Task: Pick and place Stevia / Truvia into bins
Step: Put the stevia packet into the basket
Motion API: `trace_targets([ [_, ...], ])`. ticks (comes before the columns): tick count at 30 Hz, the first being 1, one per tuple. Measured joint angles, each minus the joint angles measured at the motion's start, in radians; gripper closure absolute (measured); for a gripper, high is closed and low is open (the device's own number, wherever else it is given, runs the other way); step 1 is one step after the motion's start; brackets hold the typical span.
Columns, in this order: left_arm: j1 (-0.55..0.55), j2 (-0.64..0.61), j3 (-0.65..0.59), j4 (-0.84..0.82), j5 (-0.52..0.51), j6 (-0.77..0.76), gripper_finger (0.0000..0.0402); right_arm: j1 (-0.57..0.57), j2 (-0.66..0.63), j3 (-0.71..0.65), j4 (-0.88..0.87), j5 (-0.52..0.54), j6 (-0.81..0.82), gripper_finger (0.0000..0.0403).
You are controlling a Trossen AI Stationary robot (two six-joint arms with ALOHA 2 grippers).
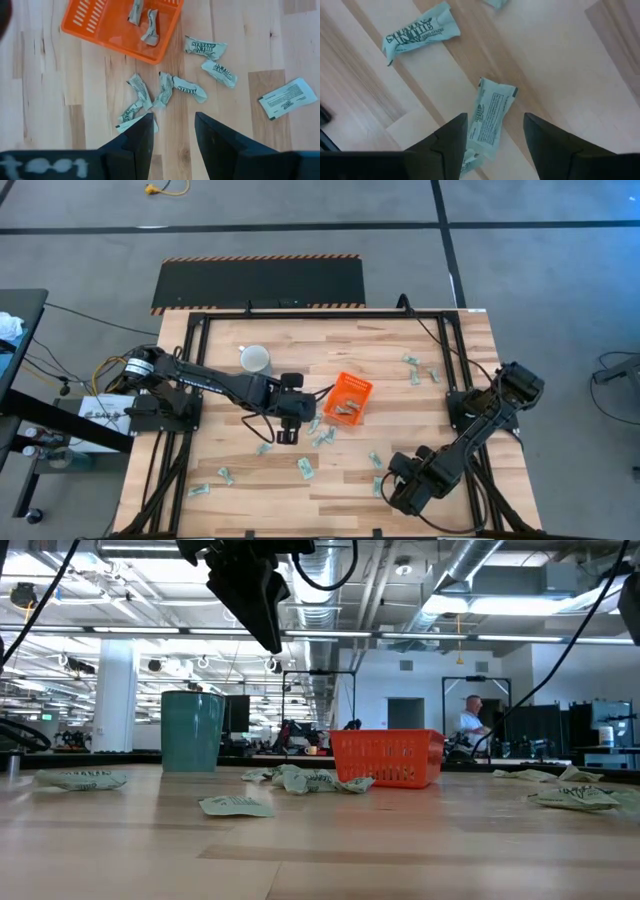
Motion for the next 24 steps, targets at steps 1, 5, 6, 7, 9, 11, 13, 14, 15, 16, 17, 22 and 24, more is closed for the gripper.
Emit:
trace_targets([
  [1, -0.001, 0.0, 0.0, 0.002, 0.0, 0.0, 0.0268, 0.0, 0.0, 0.0, 0.0, 0.002, 0.003, 0.0218],
  [5, -0.006, 0.0, 0.0, 0.002, -0.02, -0.001, 0.0268, 0.0, 0.0, 0.0, 0.0, 0.005, 0.003, 0.0232],
  [6, -0.008, 0.0, -0.002, 0.004, -0.023, -0.002, 0.0268, 0.0, 0.0, 0.0, 0.0, 0.005, 0.003, 0.0236],
  [7, -0.009, 0.0, -0.011, 0.017, -0.023, -0.003, 0.0268, 0.0, 0.0, 0.0, 0.0, 0.005, 0.004, 0.024],
  [9, -0.01, 0.0, -0.04, 0.044, -0.023, -0.003, 0.0268, 0.0, 0.0, 0.0, 0.0, 0.005, 0.011, 0.0248],
  [11, -0.01, 0.0, -0.069, 0.044, -0.023, -0.007, 0.0268, 0.001, 0.0, -0.001, 0.008, 0.005, 0.014, 0.0254],
  [13, -0.01, 0.0, -0.094, 0.051, -0.023, -0.014, 0.0268, 0.001, 0.0, -0.001, 0.012, 0.005, 0.026, 0.0258],
  [14, -0.01, 0.0, -0.109, 0.065, -0.022, -0.018, 0.0268, 0.001, 0.0, -0.001, 0.012, 0.005, 0.031, 0.0259],
  [15, -0.01, 0.001, -0.122, 0.078, -0.019, -0.021, 0.0268, 0.003, 0.0, -0.001, 0.016, 0.005, 0.033, 0.026],
  [16, -0.01, 0.001, -0.133, 0.086, -0.018, -0.022, 0.0268, 0.005, 0.0, -0.001, 0.02, 0.005, 0.033, 0.026],
  [17, -0.01, 0.001, -0.138, 0.088, -0.018, -0.022, 0.0268, 0.007, 0.0, -0.001, 0.023, 0.005, 0.033, 0.026],
  [22, -0.01, -0.003, -0.144, 0.09, -0.018, -0.026, 0.0268, 0.007, 0.0, -0.001, 0.032, 0.005, 0.041, 0.0255],
  [24, -0.01, -0.004, -0.144, 0.093, -0.024, -0.025, 0.0268, 0.007, 0.001, -0.001, 0.04, 0.005, 0.041, 0.0252],
])
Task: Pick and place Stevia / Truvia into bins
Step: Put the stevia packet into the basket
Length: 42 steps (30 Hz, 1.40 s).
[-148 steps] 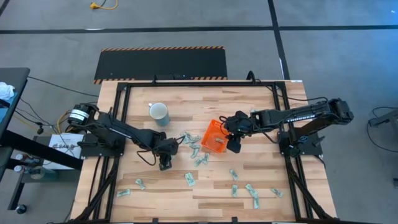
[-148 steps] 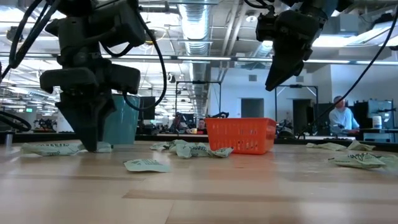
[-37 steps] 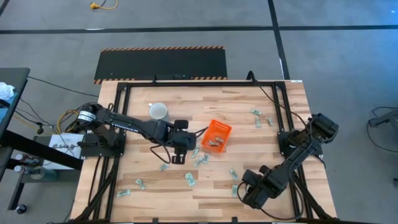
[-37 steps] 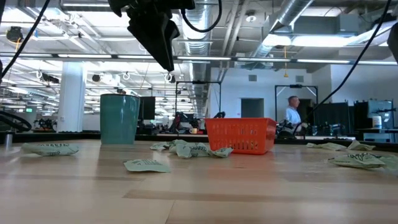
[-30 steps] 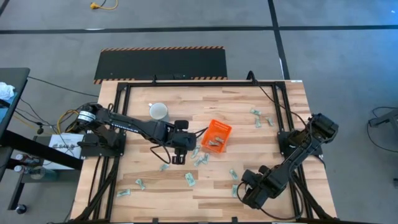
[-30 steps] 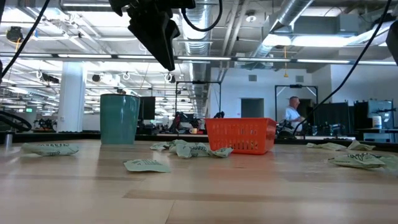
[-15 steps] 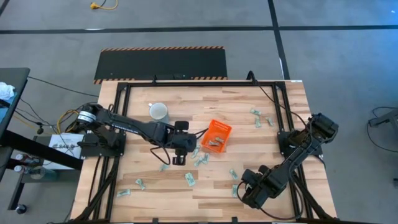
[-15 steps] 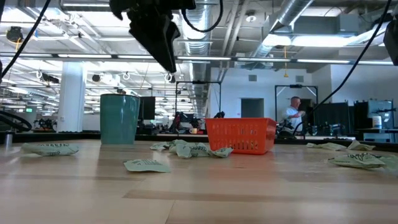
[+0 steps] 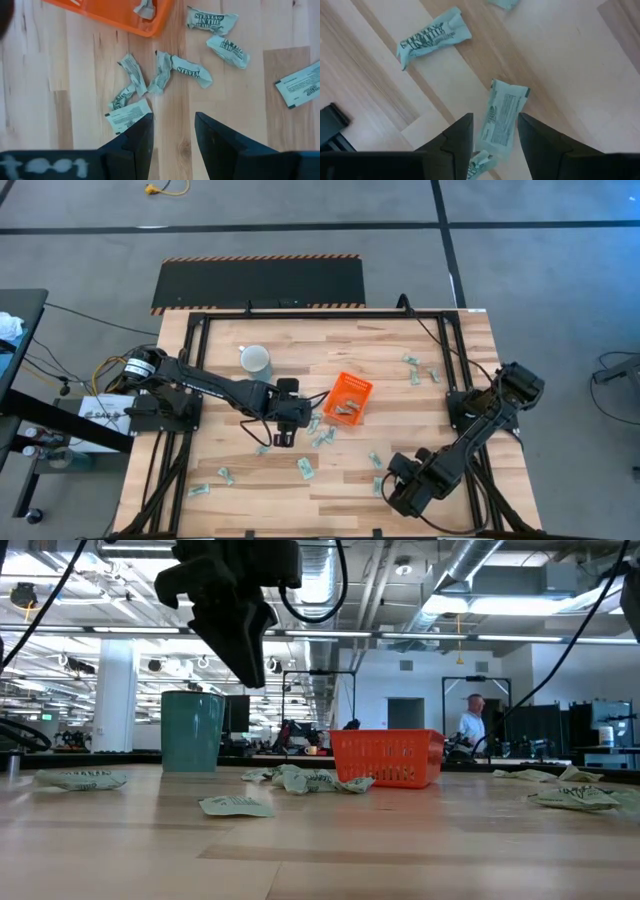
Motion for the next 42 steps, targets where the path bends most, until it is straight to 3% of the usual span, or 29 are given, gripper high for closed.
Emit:
trace_targets([
  [8, -0.002, -0.002, 0.0, 0.017, -0.041, 0.005, 0.0268, 0.004, 0.081, 0.007, 0.017, -0.064, -0.018, 0.0246],
  [14, -0.002, -0.023, 0.0, 0.012, -0.079, 0.007, 0.0268, 0.006, 0.081, 0.006, 0.012, -0.039, -0.011, 0.026],
  [23, -0.004, -0.096, 0.0, 0.02, -0.272, 0.009, 0.0268, 0.007, 0.083, 0.005, -0.03, -0.026, -0.034, 0.0336],
  [27, -0.006, -0.135, -0.03, 0.057, -0.299, 0.013, 0.0268, 0.005, 0.079, 0.005, -0.042, -0.016, -0.066, 0.0379],
  [31, -0.001, -0.199, -0.155, 0.221, -0.269, 0.05, 0.0268, 0.0, 0.062, 0.028, -0.141, 0.048, -0.094, 0.0396],
  [35, 0.005, -0.262, -0.262, 0.409, -0.132, 0.079, 0.0268, -0.036, 0.005, 0.086, -0.301, 0.168, -0.11, 0.039],
  [38, 0.011, -0.275, -0.309, 0.468, -0.017, 0.082, 0.0268, -0.09, -0.036, 0.094, -0.347, 0.274, -0.199, 0.0395],
  [42, 0.036, -0.275, -0.334, 0.482, -0.001, 0.064, 0.0268, -0.211, -0.115, 0.098, -0.322, 0.399, -0.377, 0.0399],
])
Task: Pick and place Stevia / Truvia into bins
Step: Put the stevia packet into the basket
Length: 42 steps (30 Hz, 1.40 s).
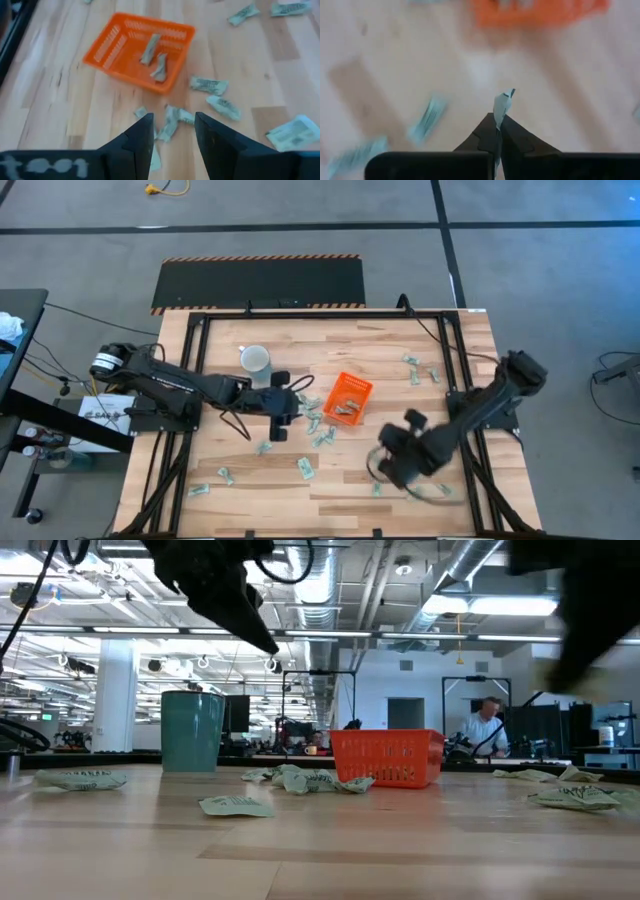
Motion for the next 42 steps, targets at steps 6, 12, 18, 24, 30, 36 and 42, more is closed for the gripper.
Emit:
trace_targets([
  [6, 0.084, 0.0, -0.048, -0.022, 0.002, -0.052, 0.0268, -0.218, -0.085, 0.0, 0.161, 0.046, -0.333, 0.0389],
  [12, 0.136, 0.0, -0.073, -0.038, 0.044, 0.079, 0.0268, -0.393, -0.073, 0.0, 0.296, -0.067, -0.583, 0.0387],
  [18, 0.16, 0.001, -0.105, -0.009, 0.112, 0.159, 0.0268, -0.523, 0.01, 0.0, 0.345, -0.244, -0.684, 0.0358],
  [24, 0.183, 0.001, -0.105, -0.014, 0.113, 0.179, 0.0264, -0.587, 0.057, 0.001, 0.372, -0.321, -0.739, 0.0305],
  [30, 0.185, 0.025, -0.105, 0.009, 0.113, 0.237, 0.0231, -0.601, -0.003, 0.001, 0.34, -0.32, -0.743, 0.0268],
  [36, 0.188, 0.116, -0.106, 0.024, 0.108, 0.244, 0.0201, -0.533, -0.153, 0.001, 0.205, -0.17, -0.667, 0.0264],
  [42, 0.193, 0.193, -0.099, 0.05, 0.102, 0.328, 0.0196, -0.38, -0.322, -0.091, 0.127, -0.043, -0.503, 0.0276],
])
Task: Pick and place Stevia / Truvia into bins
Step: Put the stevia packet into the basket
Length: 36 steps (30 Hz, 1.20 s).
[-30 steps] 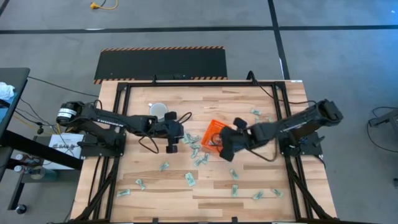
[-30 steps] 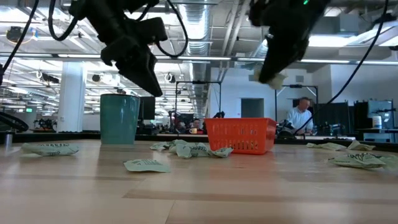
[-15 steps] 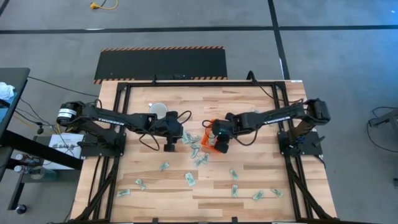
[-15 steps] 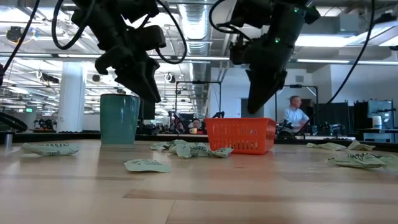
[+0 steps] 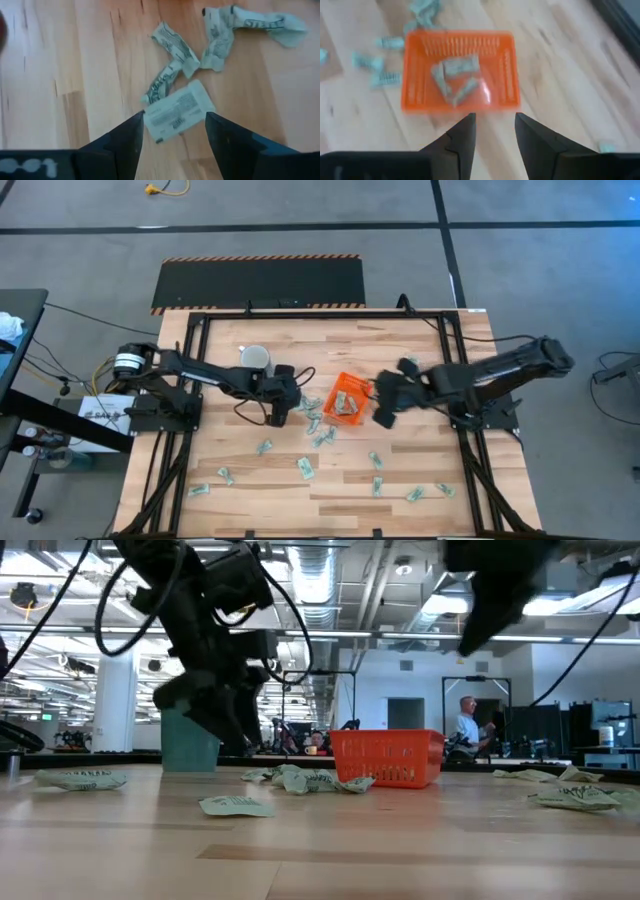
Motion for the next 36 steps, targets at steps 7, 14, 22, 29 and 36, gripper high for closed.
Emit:
trace_targets([
  [7, 0.022, 0.03, 0.004, 0.01, 0.003, 0.02, 0.0196, 0.19, -0.11, -0.117, 0.007, 0.062, 0.251, 0.028],
  [14, 0.039, 0.075, 0.022, -0.001, 0.056, 0.012, 0.0195, 0.341, -0.118, -0.14, -0.009, 0.164, 0.379, 0.028],
  [22, 0.04, 0.166, 0.099, -0.034, 0.061, 0.002, 0.0195, 0.405, -0.108, -0.139, -0.007, 0.222, 0.429, 0.0282],
  [29, 0.039, 0.162, 0.14, -0.131, 0.07, -0.017, 0.0196, 0.408, -0.108, -0.139, -0.008, 0.227, 0.451, 0.0282],
  [36, 0.039, 0.161, 0.146, -0.216, 0.072, -0.085, 0.0258, 0.408, -0.108, -0.139, -0.007, 0.227, 0.451, 0.0282],
])
